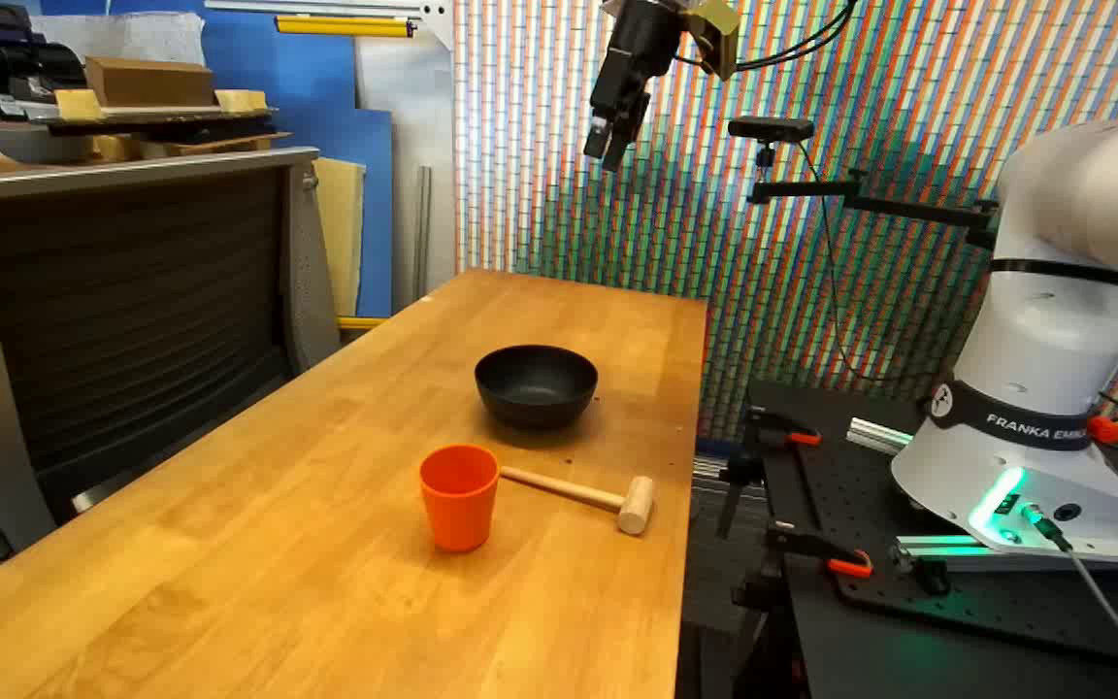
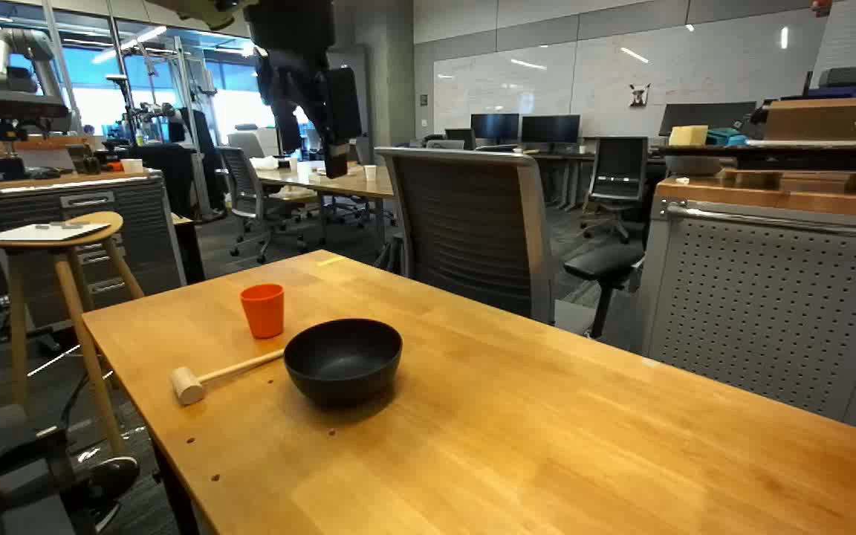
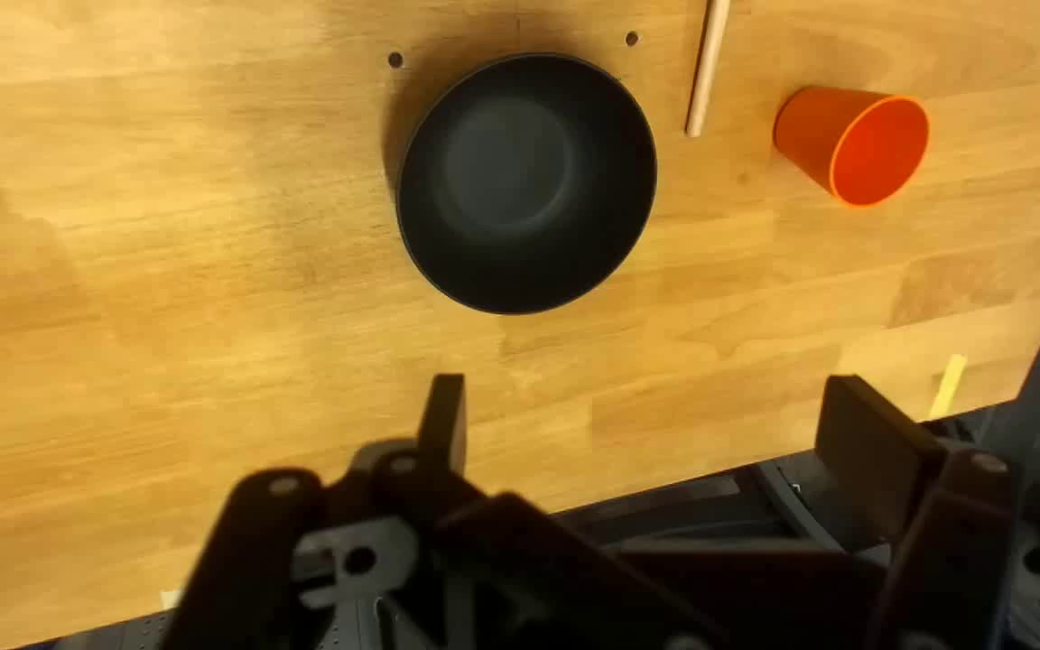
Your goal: Put the orange cup inside the black bowl
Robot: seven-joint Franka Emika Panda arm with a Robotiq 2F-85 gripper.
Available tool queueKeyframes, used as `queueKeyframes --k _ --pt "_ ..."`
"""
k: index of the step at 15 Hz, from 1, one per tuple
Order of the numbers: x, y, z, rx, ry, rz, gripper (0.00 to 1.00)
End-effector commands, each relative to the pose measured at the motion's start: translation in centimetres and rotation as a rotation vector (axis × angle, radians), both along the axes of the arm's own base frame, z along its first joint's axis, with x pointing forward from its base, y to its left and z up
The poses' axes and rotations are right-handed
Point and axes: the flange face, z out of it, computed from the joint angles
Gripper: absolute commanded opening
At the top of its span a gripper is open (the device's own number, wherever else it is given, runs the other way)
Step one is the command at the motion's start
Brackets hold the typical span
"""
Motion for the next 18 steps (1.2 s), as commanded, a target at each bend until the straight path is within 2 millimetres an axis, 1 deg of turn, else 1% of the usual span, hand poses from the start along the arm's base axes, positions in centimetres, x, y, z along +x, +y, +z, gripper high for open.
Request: queueKeyframes --k 1,4,5,6,7,8,9,10,12,14,16,18 --pt "0.1 0.0 0.2 -0.001 -0.002 -0.001 1.0" --pt "0.2 -0.1 0.8 -0.004 -0.015 -0.002 1.0" --pt "0.6 0.2 0.5 -0.029 0.003 -0.004 1.0" --pt "1.6 1.2 -0.3 -0.101 0.016 -0.025 1.0" --pt "2.5 2.7 -1.0 -0.159 0.023 -0.024 1.0" --pt "3.6 5.3 -2.0 -0.211 0.022 0.006 1.0" --pt "4.5 7.2 -2.7 -0.263 0.02 0.019 1.0" --pt "5.4 10.2 -3.9 -0.305 0.025 0.058 1.0" --pt "6.8 15.1 -5.8 -0.376 0.039 0.123 1.0" --pt "8.0 19.2 -7.8 -0.436 0.057 0.194 1.0" --pt "9.0 22.2 -9.8 -0.483 0.076 0.253 1.0" --pt "9.9 24.5 -11.6 -0.512 0.096 0.307 1.0"
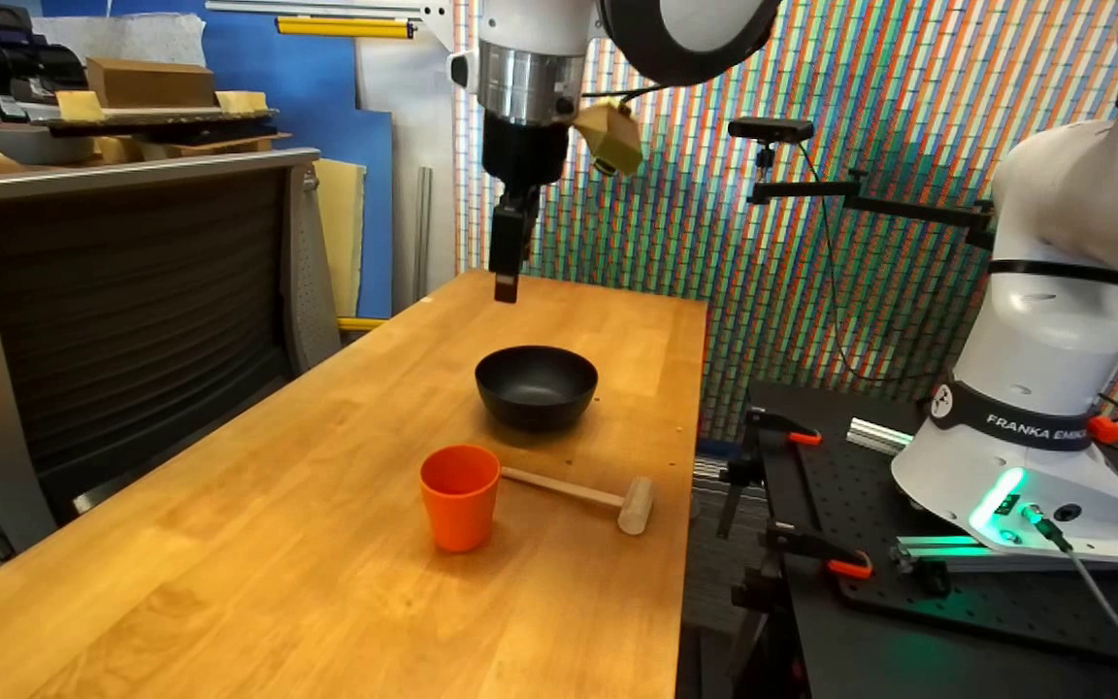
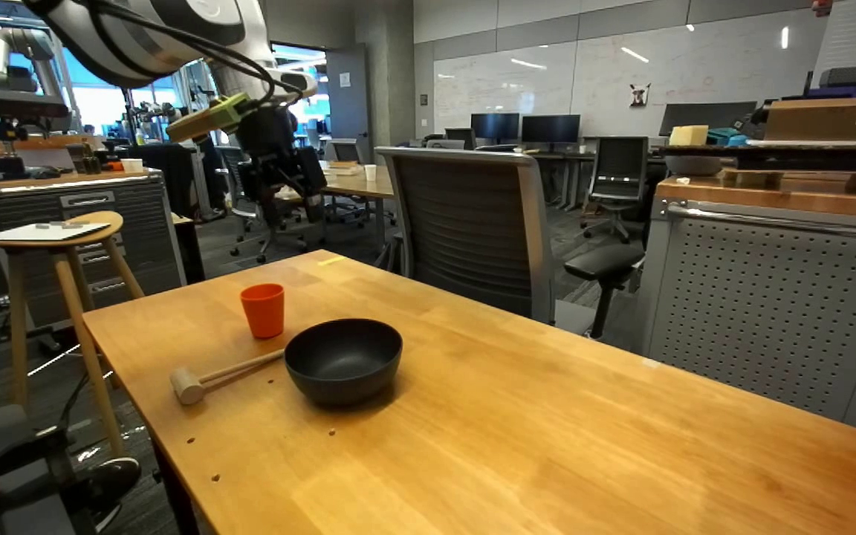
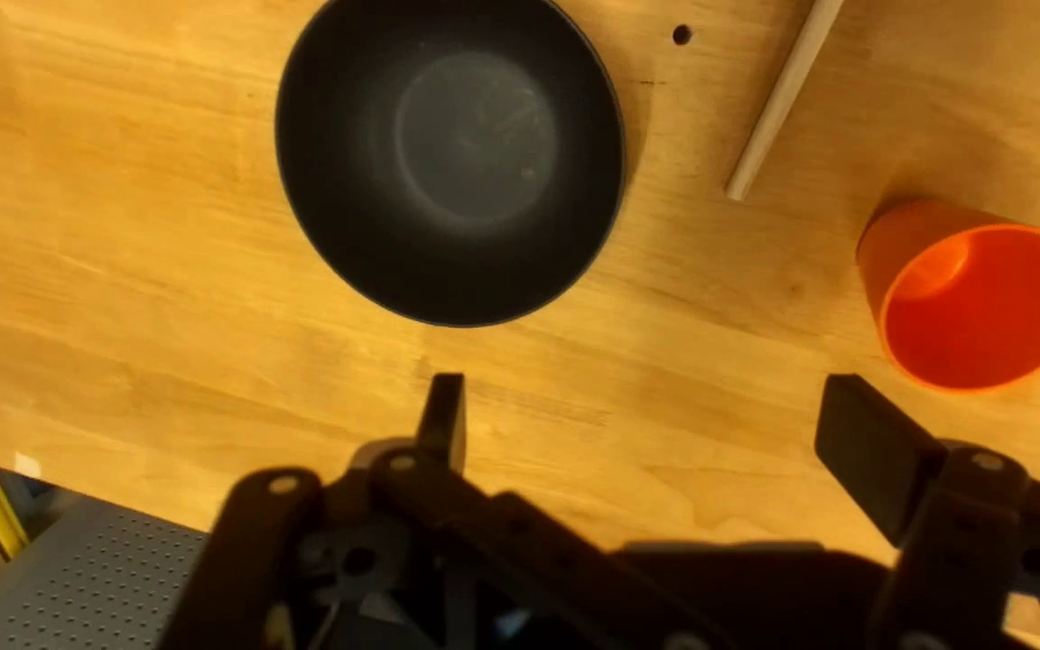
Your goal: Put the orange cup inside the black bowl
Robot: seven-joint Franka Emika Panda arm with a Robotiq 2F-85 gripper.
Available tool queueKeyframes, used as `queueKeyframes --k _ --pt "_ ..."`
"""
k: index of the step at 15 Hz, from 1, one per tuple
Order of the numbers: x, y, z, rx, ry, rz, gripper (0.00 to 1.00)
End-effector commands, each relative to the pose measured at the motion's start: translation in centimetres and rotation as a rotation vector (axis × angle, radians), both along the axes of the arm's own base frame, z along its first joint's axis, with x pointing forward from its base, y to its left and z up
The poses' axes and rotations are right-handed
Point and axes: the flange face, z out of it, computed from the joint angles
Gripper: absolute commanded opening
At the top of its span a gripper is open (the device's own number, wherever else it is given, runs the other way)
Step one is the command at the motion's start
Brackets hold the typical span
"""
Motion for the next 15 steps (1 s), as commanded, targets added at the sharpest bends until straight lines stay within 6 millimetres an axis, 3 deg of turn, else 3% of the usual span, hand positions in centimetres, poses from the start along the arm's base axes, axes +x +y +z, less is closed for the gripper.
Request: queueKeyframes --k 1,6,10,15 --pt "3.0 3.5 -2.6 -0.049 0.037 0.063 1.0" --pt "4.4 7.7 -6.9 -0.025 0.117 0.12 1.0" --pt "4.1 8.7 -10.2 -0.028 0.21 0.083 1.0" --pt "3.6 10.0 -12.6 0.001 0.232 0.062 1.0"
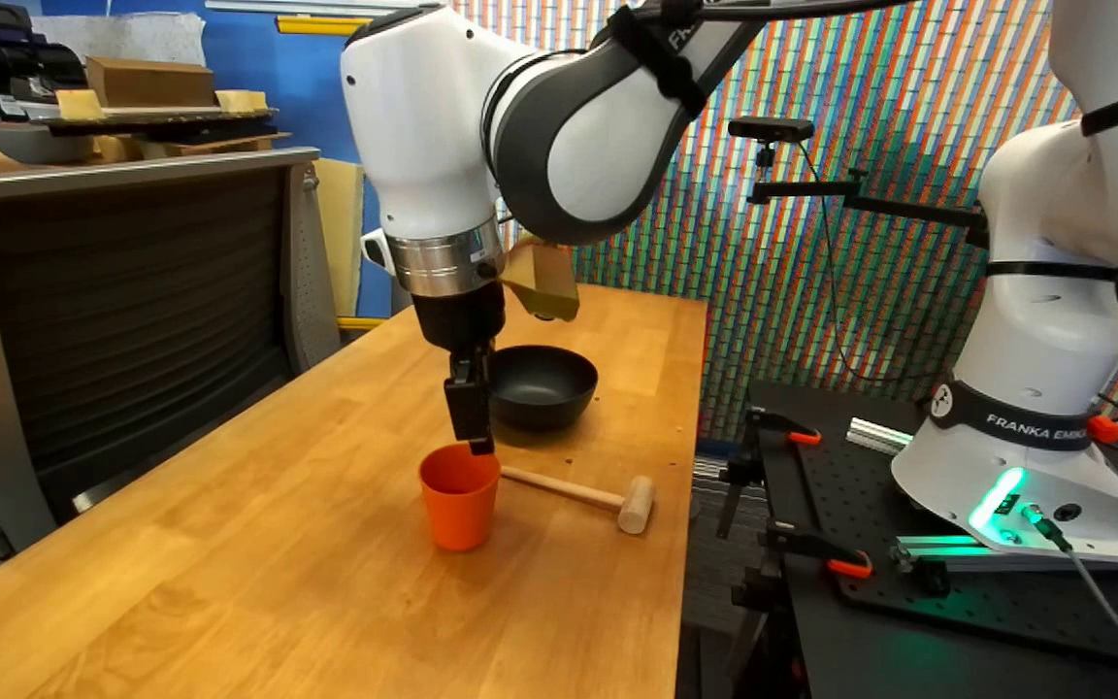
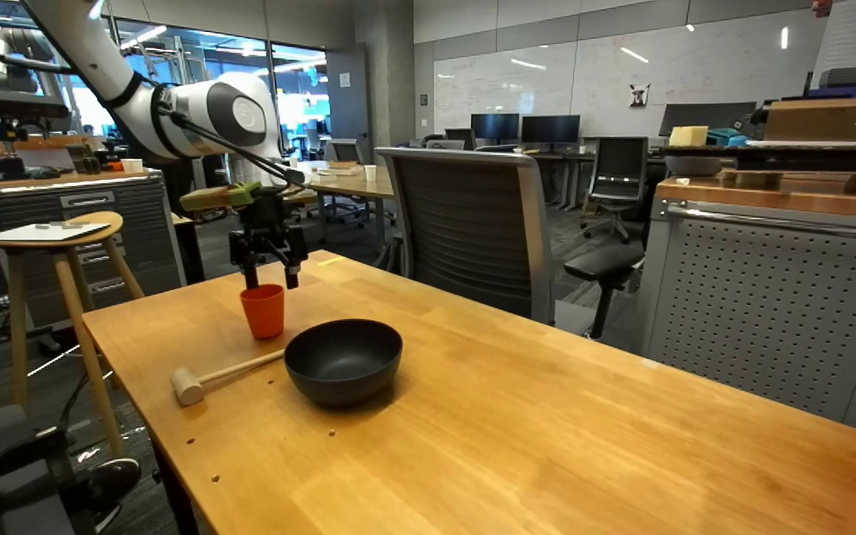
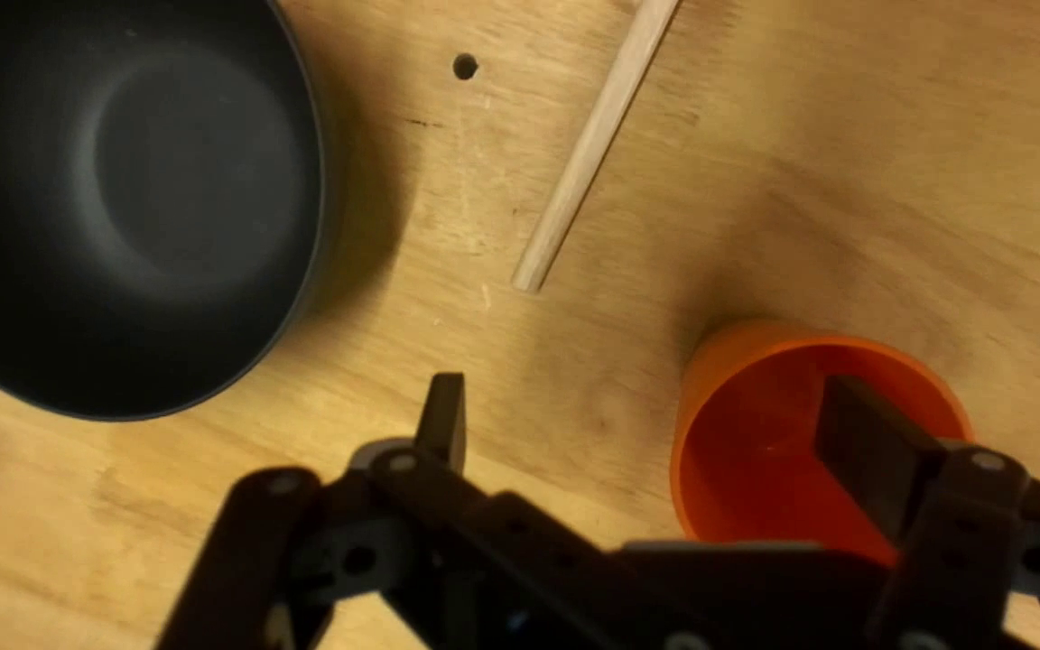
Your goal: Put the orange cup inside the black bowl
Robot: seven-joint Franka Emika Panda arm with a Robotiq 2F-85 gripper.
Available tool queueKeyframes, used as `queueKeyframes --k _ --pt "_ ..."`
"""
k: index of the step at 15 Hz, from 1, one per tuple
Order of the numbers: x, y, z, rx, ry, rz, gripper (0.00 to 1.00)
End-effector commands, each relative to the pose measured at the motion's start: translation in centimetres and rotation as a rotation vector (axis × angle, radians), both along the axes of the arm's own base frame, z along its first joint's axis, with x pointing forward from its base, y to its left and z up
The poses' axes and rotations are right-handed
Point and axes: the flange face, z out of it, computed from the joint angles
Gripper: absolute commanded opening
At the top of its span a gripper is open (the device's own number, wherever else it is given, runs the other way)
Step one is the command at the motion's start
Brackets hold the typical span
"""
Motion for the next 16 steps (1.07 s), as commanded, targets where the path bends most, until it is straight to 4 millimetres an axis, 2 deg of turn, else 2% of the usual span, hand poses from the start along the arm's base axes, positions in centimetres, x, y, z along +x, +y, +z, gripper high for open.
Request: queueKeyframes --k 1,3,4,5,6,10,14,16 --pt "0.6 1.4 -0.7 0.027 -0.024 -0.049 1.0" --pt "0.7 2.1 -1.0 0.041 -0.072 -0.056 1.0" --pt "0.8 2.4 -1.1 0.053 -0.095 -0.057 0.75" --pt "0.9 2.6 -1.1 0.06 -0.125 -0.059 0.74" --pt "1.0 2.8 -1.2 0.072 -0.137 -0.062 0.68" --pt "1.3 2.3 -1.5 0.088 -0.172 -0.079 0.35" --pt "1.5 0.9 -1.7 0.08 -0.181 -0.083 0.04" --pt "1.4 0.0 -2.0 0.074 -0.173 -0.095 0.0"
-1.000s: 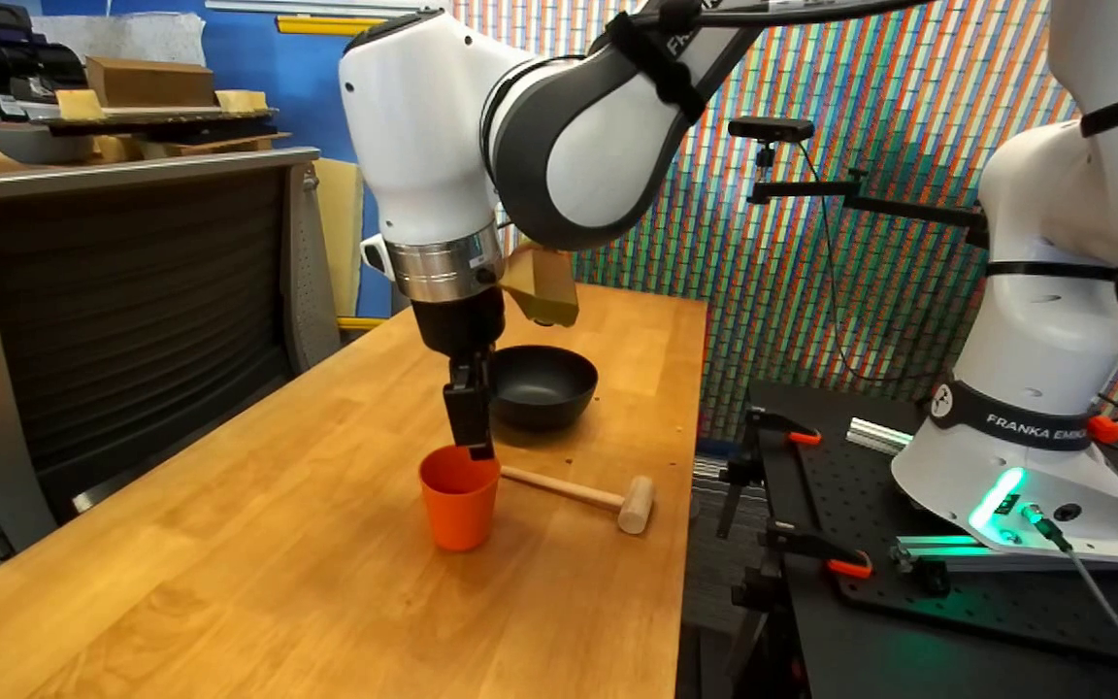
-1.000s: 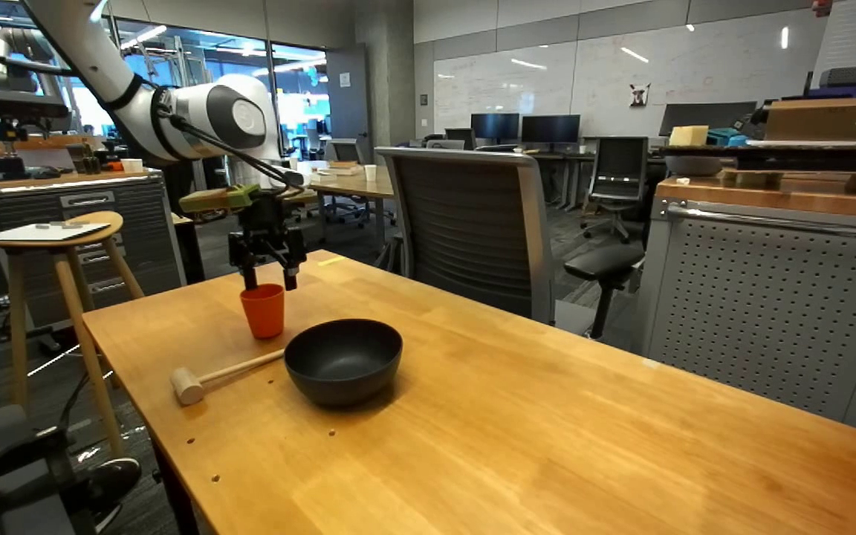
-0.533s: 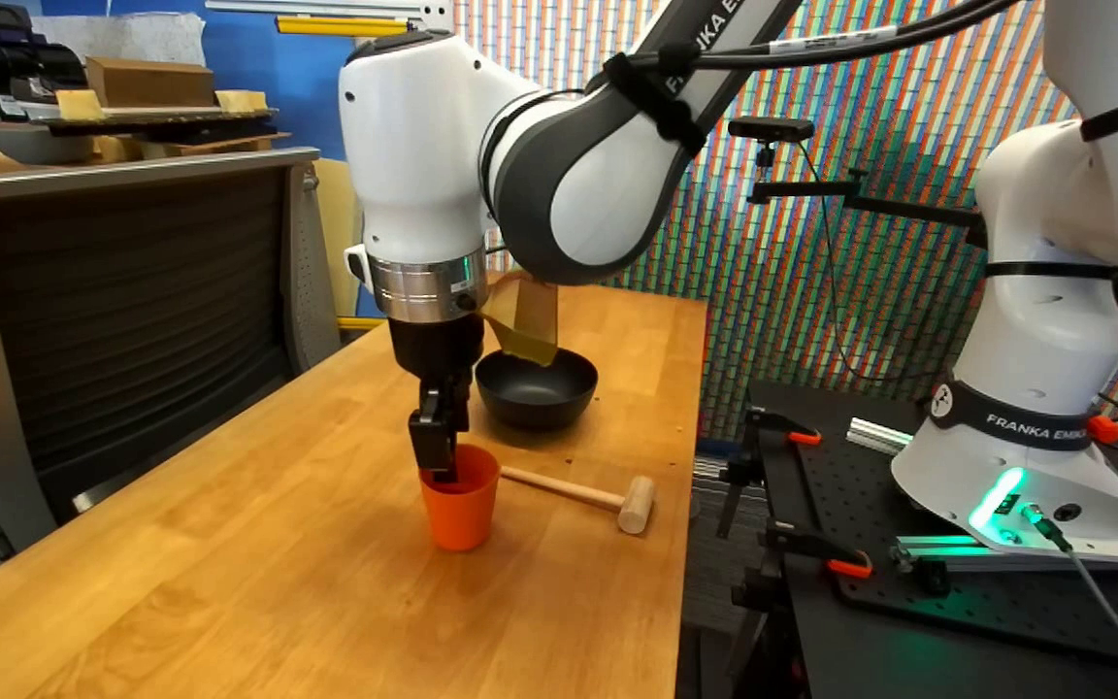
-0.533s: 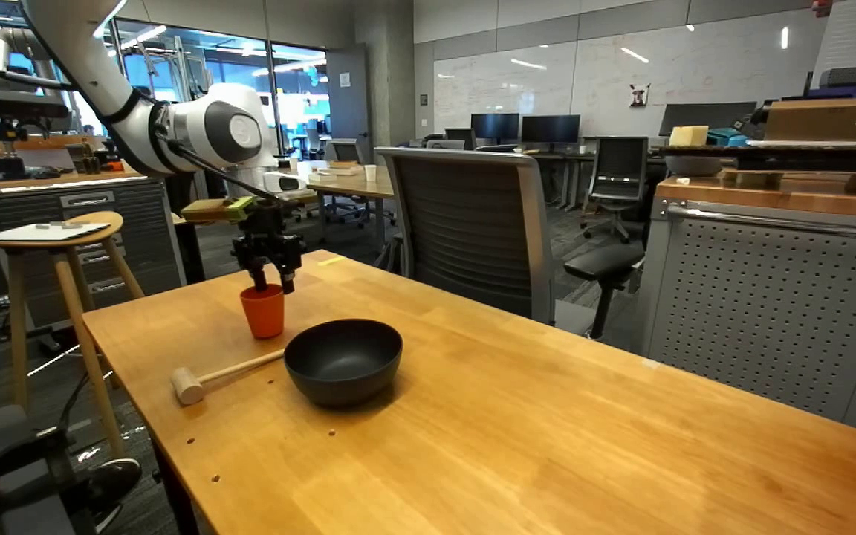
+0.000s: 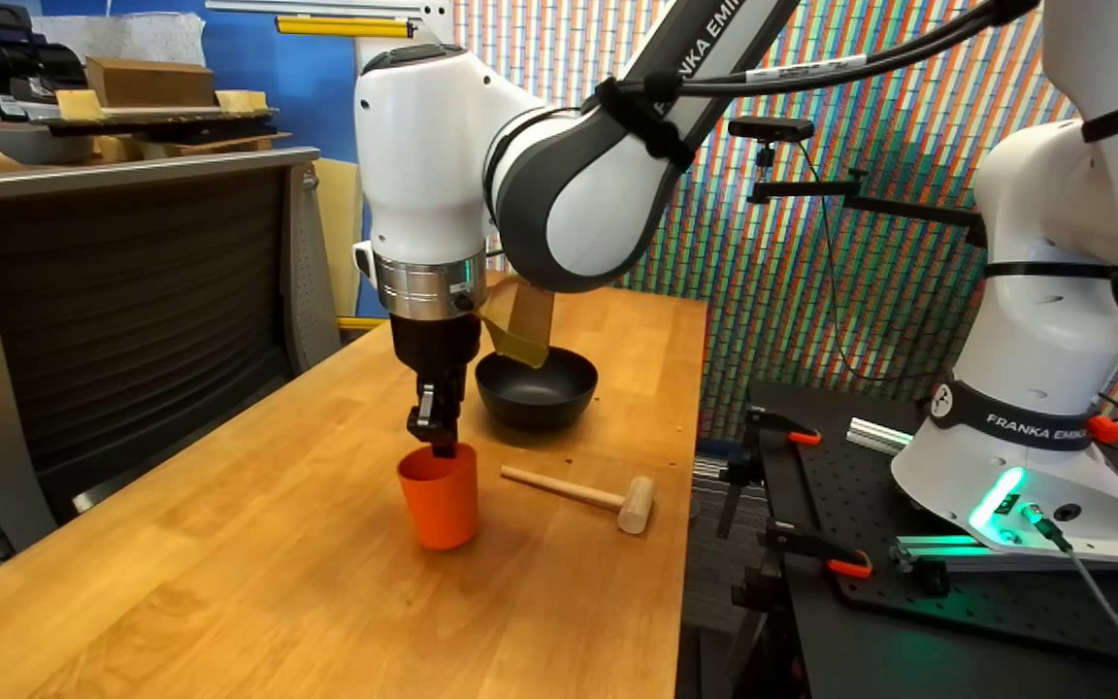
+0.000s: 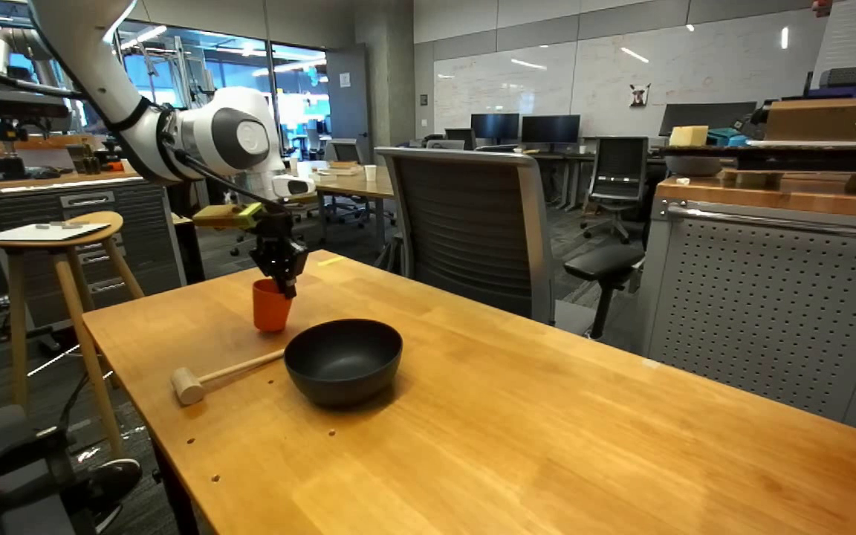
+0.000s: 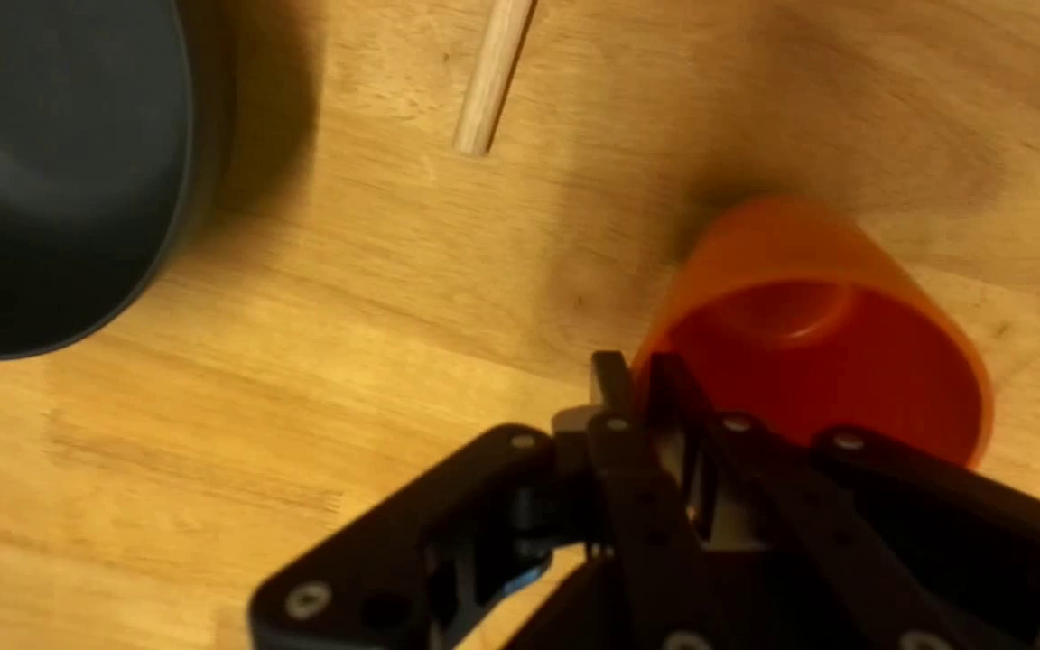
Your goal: Put the orange cup inside the black bowl
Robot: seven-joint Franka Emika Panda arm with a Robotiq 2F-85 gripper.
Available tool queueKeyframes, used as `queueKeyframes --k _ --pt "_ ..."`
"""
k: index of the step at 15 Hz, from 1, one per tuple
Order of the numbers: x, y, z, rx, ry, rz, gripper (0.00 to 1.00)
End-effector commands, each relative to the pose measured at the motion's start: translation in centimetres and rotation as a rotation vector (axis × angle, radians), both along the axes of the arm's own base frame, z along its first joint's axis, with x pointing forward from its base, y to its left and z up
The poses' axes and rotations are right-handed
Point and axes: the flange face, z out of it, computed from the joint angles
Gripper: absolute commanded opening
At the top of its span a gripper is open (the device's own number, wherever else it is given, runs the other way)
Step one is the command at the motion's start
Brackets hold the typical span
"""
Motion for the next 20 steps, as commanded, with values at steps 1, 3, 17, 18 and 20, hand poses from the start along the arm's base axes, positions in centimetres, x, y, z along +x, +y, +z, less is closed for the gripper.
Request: queueKeyframes --k 1,3,17,18,20 --pt "-0.1 -1.3 0.0 -0.004 -0.009 -0.015 0.0" --pt "-0.1 -2.1 0.9 0.005 -0.007 -0.033 0.02" --pt "-2.5 -20.4 14.3 -0.235 -0.303 -0.481 0.01" --pt "-3.1 -21.4 13.1 -0.242 -0.26 -0.514 0.01" --pt "-4.0 -22.5 10.6 -0.217 -0.183 -0.539 0.01"
